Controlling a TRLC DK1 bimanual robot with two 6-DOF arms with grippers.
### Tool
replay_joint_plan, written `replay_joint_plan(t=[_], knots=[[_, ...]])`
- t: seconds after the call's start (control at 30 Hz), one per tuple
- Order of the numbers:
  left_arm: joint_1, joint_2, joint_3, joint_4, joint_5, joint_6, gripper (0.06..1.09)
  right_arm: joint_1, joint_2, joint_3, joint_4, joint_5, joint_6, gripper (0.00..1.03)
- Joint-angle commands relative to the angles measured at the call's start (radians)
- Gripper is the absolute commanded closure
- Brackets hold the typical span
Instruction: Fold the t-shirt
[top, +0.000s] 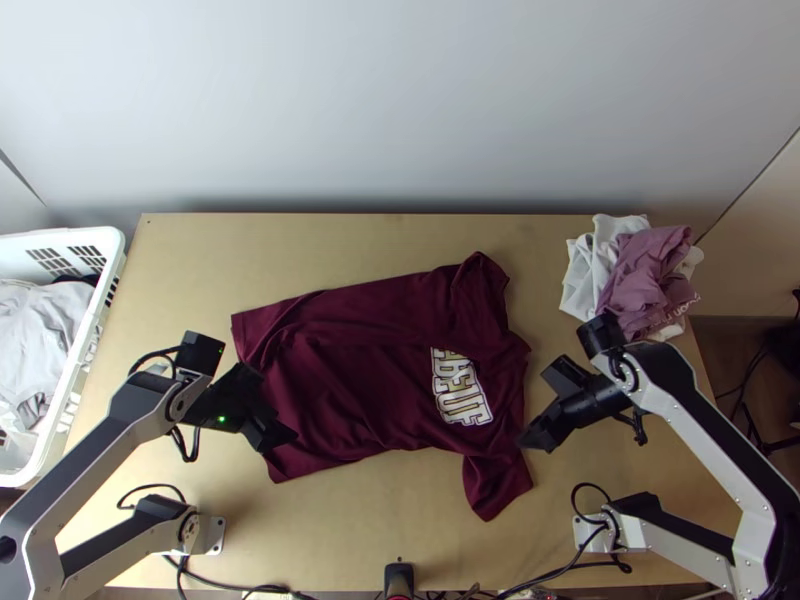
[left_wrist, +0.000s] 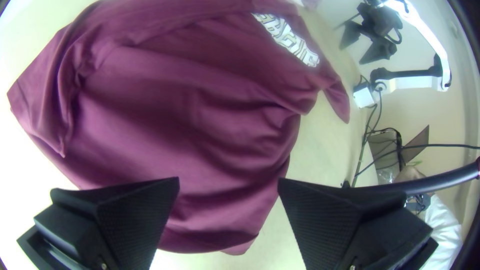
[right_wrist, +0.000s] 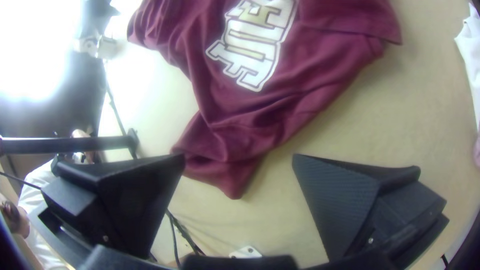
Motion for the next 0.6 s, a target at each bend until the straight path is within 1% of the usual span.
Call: replay_joint_plan(t=[0.0, 0.1, 0.2, 0.37, 0.57], knots=[[0.047, 0.009, -0.002, 0.010, 0.003, 0.016, 0.13, 0.047, 0.062, -0.008, -0.037, 0.020, -0.054, 0.04], [0.086, 0.021, -0.002, 0.011, 0.006, 0.043, 0.13, 0.036, 0.134, 0.000, -0.016, 0.026, -0.057, 0.04], [0.101, 0.030, -0.001, 0.010, 0.006, 0.045, 0.13, 0.036, 0.171, -0.020, -0.002, 0.047, -0.077, 0.04], [0.110, 0.032, 0.004, 0.010, 0.006, 0.045, 0.13, 0.041, 0.265, -0.054, 0.035, 0.060, -0.085, 0.04], [0.118, 0.044, 0.019, 0.011, 0.006, 0.043, 0.13, 0.104, 0.301, -0.063, 0.024, 0.060, -0.094, 0.04]])
